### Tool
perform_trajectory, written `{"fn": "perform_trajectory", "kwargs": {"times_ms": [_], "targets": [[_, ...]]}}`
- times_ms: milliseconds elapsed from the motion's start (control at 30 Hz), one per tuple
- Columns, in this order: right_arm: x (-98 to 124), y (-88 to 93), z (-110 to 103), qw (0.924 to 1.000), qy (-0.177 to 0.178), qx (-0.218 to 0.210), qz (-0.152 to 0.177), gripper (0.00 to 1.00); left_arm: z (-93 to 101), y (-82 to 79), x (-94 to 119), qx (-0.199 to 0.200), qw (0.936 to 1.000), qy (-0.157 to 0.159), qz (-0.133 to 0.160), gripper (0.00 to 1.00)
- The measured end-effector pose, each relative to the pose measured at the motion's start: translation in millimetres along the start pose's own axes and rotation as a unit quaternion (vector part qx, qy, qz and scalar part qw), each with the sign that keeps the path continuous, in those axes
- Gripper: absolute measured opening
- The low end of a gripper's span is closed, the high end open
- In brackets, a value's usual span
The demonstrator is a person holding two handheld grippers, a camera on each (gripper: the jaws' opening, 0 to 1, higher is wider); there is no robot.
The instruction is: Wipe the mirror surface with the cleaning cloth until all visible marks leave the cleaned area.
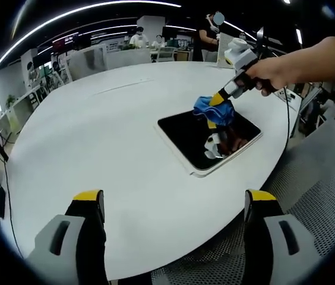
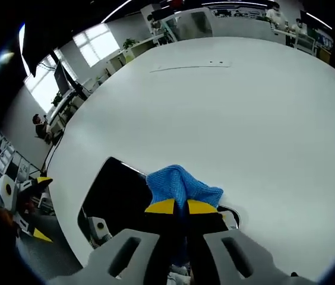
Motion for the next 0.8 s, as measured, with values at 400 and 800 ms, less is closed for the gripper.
{"fn": "perform_trajectory", "kwargs": {"times_ms": [400,800], "targets": [[2.7,5.0,-2.7,0.9999,0.012,-0.006,0.003,0.0,-0.1,-1.3,1.3,0.0,1.0,-0.003,0.001,0.98],[12.8,28.3,-16.6,0.9994,0.023,-0.01,0.023,0.0,0.5,-2.5,1.6,-0.001,1.0,-0.003,0.004,0.98]]}}
Point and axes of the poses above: the point that each gripper's makers call its tool centre point, and the gripper's own axes: x roughly backward along the fingers, z roughly to its right, y roughly out of its underside, the point moved 4 cm from there along x, roughly backward along the fingers, and after that the axes turned 11 degrees about -y, right-handed, at the moved point
